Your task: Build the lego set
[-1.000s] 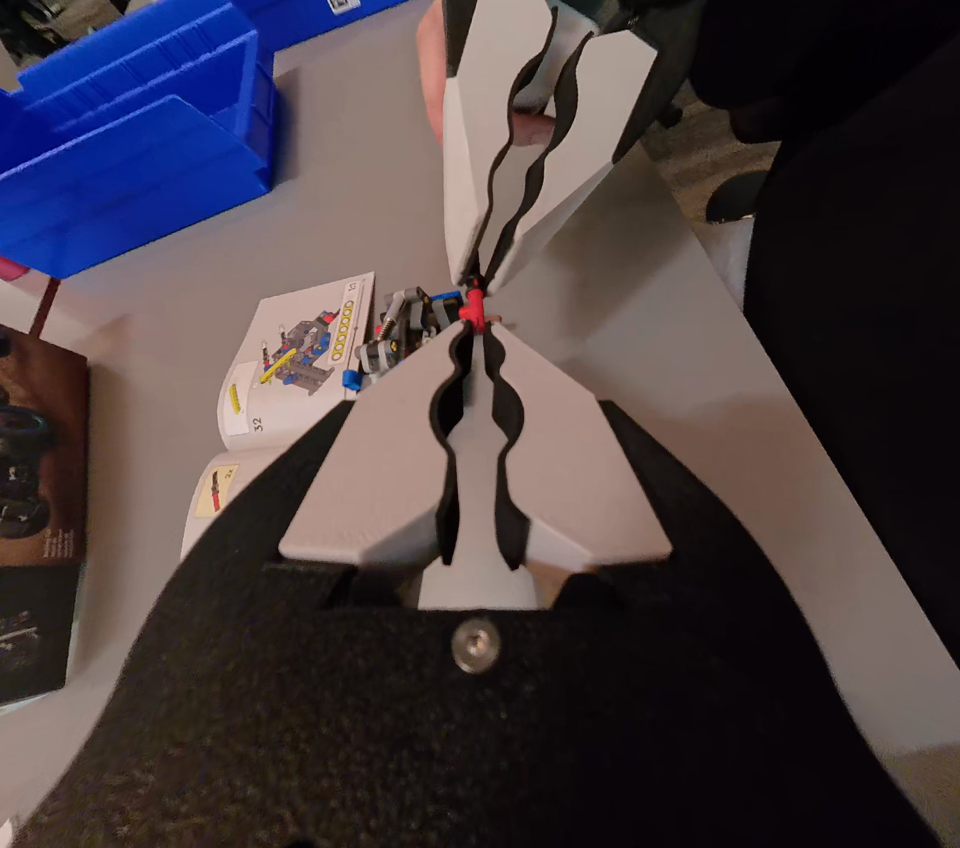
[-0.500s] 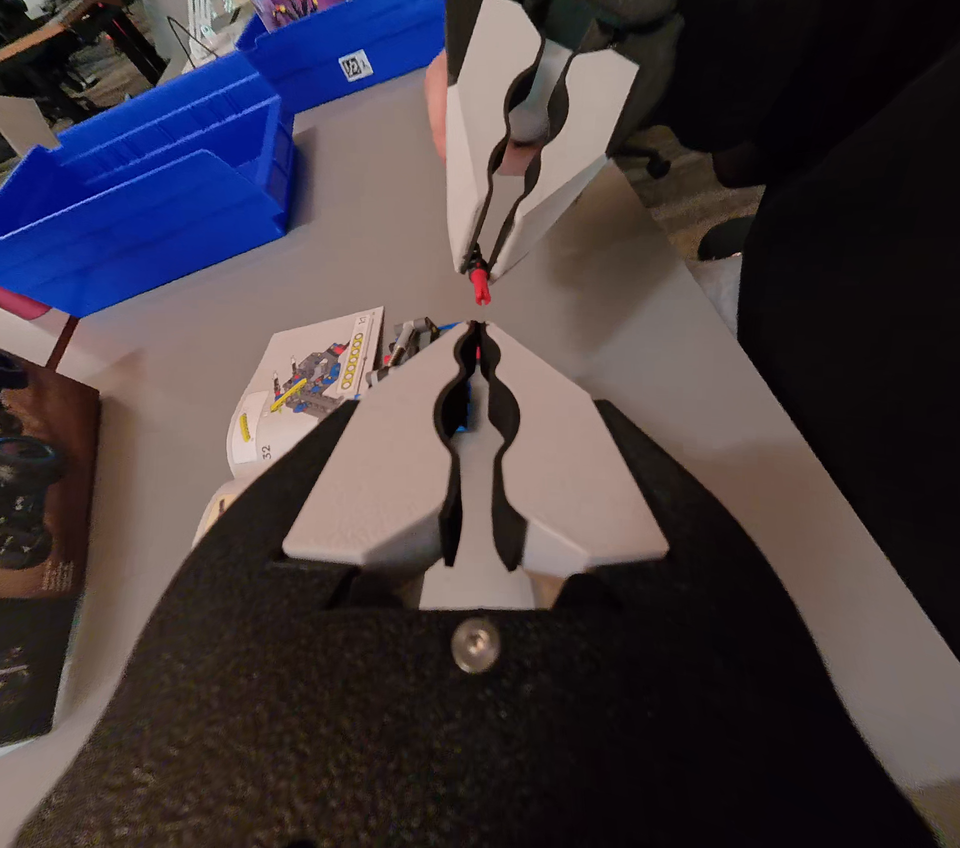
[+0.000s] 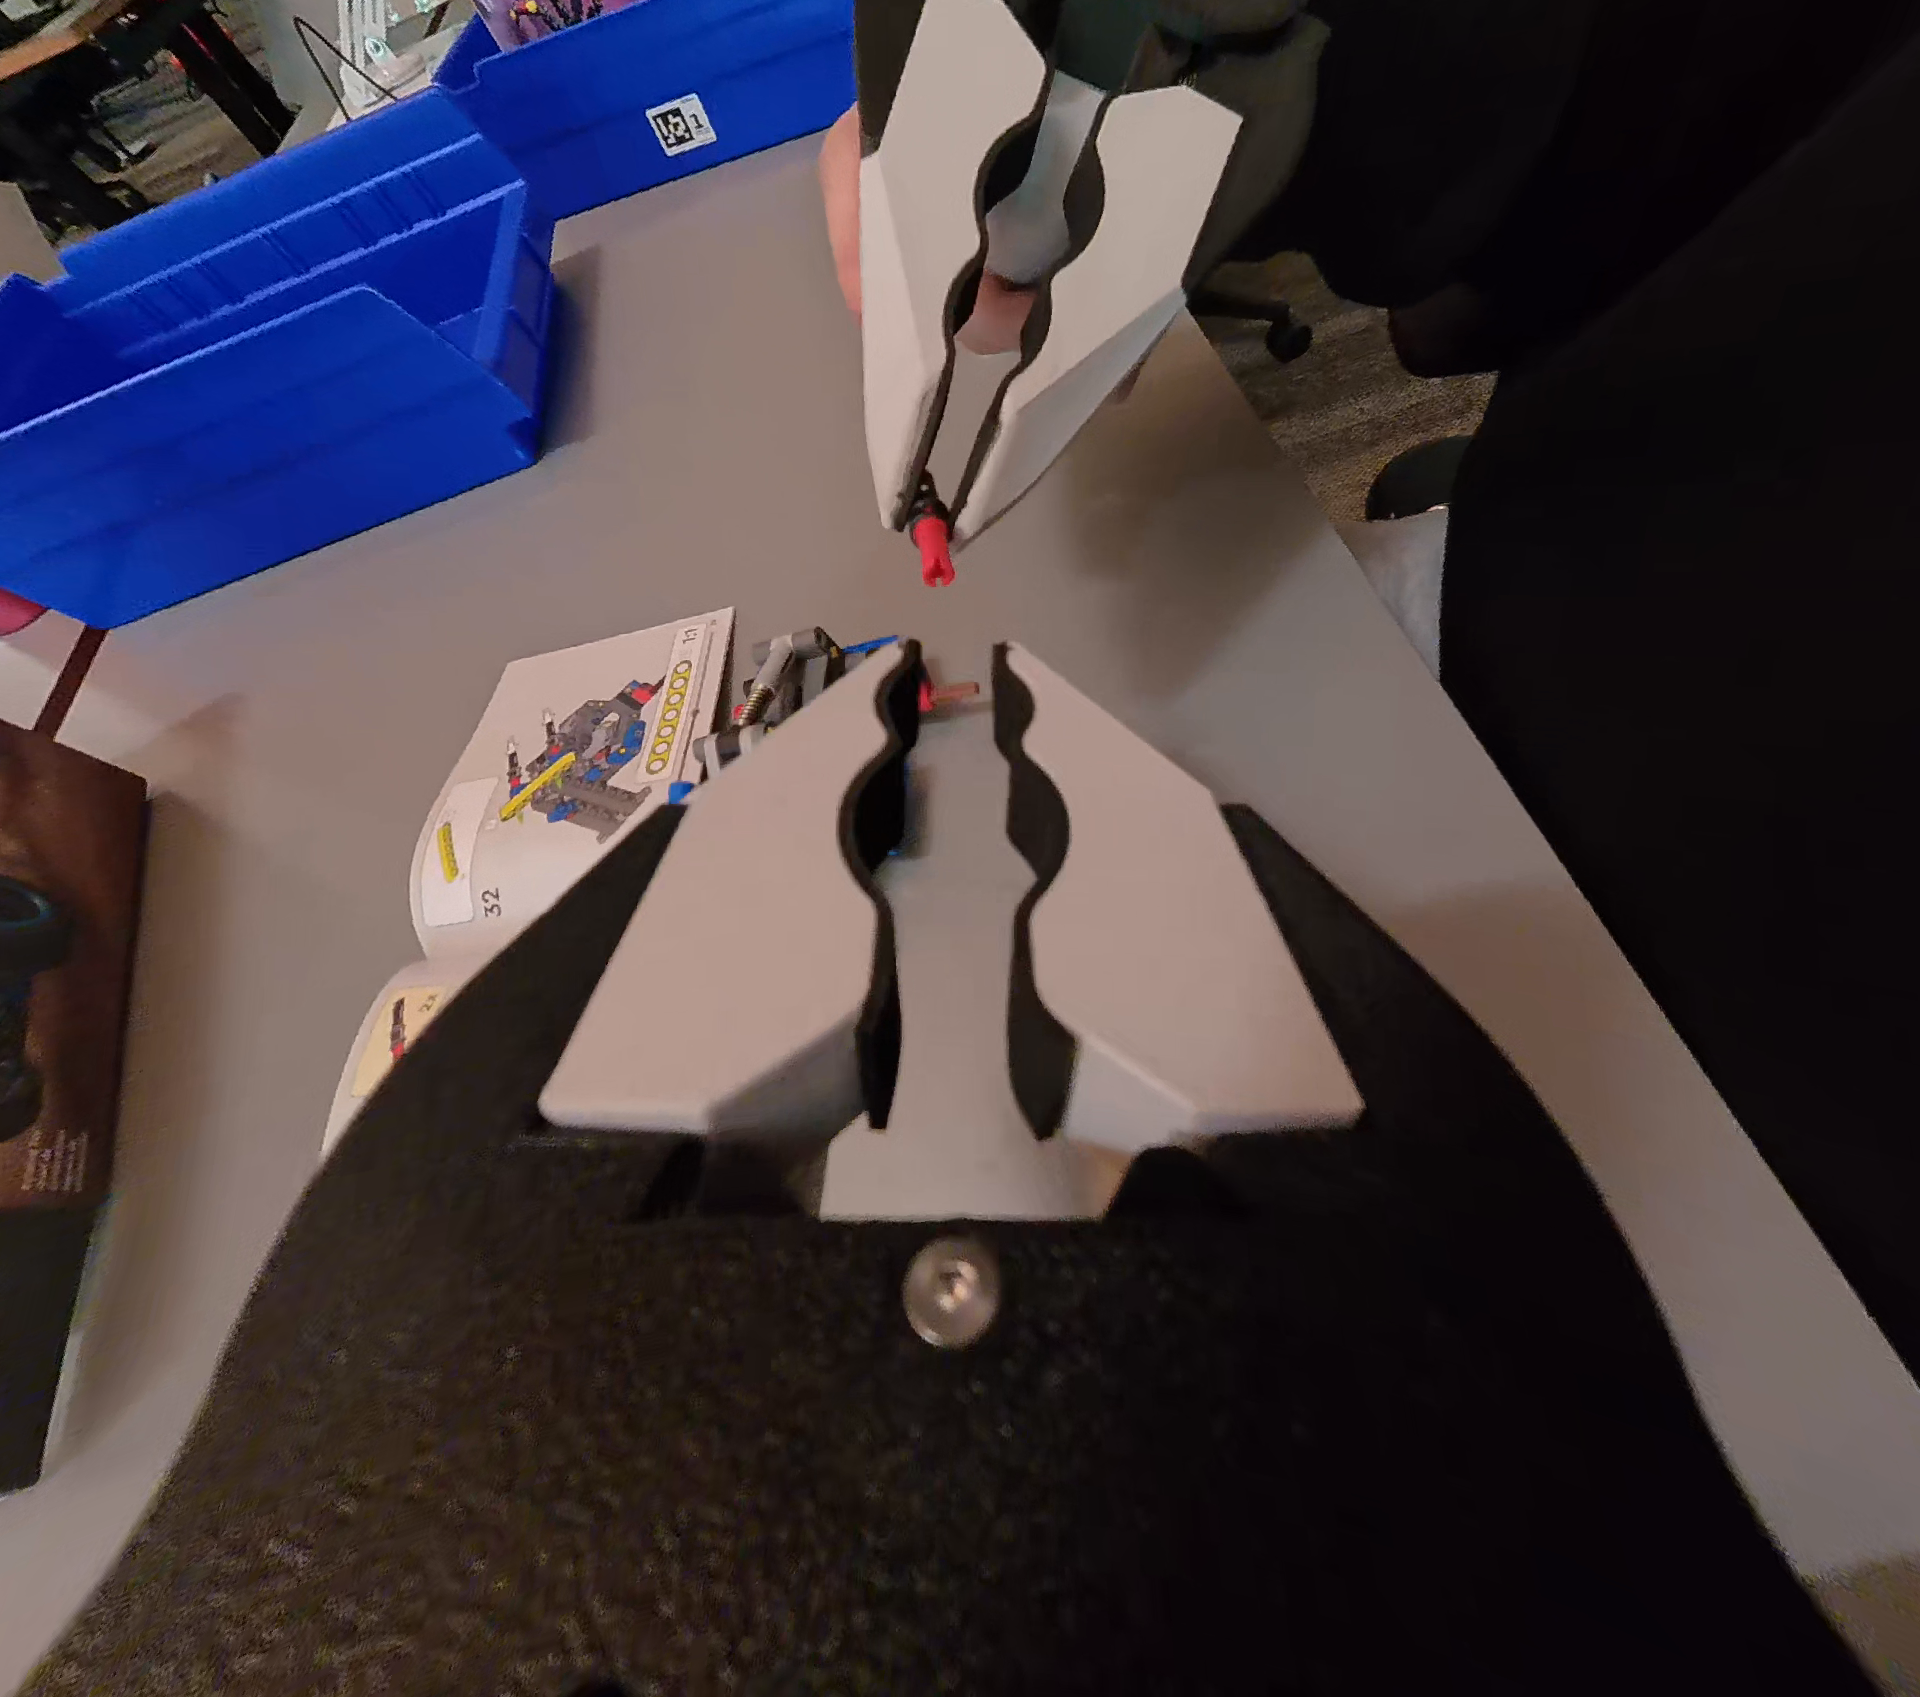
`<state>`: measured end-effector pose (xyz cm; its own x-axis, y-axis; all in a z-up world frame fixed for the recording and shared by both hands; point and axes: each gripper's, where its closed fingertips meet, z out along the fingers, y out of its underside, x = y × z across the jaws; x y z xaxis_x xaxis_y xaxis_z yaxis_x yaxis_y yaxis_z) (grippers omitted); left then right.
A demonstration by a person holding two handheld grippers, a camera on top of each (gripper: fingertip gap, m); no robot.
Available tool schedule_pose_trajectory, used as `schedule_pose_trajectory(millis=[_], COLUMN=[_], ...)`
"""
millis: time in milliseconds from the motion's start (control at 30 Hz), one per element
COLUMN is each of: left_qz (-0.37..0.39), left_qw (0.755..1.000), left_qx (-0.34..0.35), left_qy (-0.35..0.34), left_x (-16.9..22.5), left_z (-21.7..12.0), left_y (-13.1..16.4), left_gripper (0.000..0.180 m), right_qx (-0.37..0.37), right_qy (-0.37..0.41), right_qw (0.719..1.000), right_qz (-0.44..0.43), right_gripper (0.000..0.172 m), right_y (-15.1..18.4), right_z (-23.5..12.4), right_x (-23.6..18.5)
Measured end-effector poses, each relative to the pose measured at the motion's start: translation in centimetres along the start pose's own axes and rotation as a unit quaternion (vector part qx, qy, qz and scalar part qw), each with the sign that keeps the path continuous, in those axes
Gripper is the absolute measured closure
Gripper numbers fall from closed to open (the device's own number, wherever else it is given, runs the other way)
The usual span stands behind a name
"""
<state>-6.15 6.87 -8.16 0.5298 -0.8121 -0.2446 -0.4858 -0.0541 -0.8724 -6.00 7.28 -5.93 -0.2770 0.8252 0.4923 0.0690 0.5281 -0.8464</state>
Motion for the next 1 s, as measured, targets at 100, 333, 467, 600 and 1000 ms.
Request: schedule_pose_trajectory(millis=[100,333,467,600,1000], left_qz=[0.0,-0.054,-0.165,-0.22,-0.261], left_qw=[1.0,0.995,0.972,0.954,0.931], left_qx=[-0.005,-0.054,-0.056,-0.041,-0.056], left_qy=[-0.005,-0.061,-0.159,-0.198,-0.247], left_x=[-0.1,-1.7,-4.0,-4.6,-5.1], left_z=[-0.1,-0.2,-0.4,0.2,0.0], left_y=[0.3,3.5,5.1,5.8,6.6], left_gripper=[0.179,0.178,0.172,0.169,0.169], right_qx=[-0.007,-0.122,-0.177,-0.222,-0.276], right_qy=[0.002,-0.008,-0.024,-0.029,-0.034], right_qw=[1.0,0.988,0.966,0.942,0.939], right_qz=[0.006,0.089,0.188,0.25,0.203], right_gripper=[0.168,0.168,0.167,0.167,0.132], right_y=[0.4,5.1,7.3,8.8,9.2], right_z=[0.0,1.0,2.5,3.6,0.9], right_x=[0.0,-1.7,-4.6,-5.9,-4.8])
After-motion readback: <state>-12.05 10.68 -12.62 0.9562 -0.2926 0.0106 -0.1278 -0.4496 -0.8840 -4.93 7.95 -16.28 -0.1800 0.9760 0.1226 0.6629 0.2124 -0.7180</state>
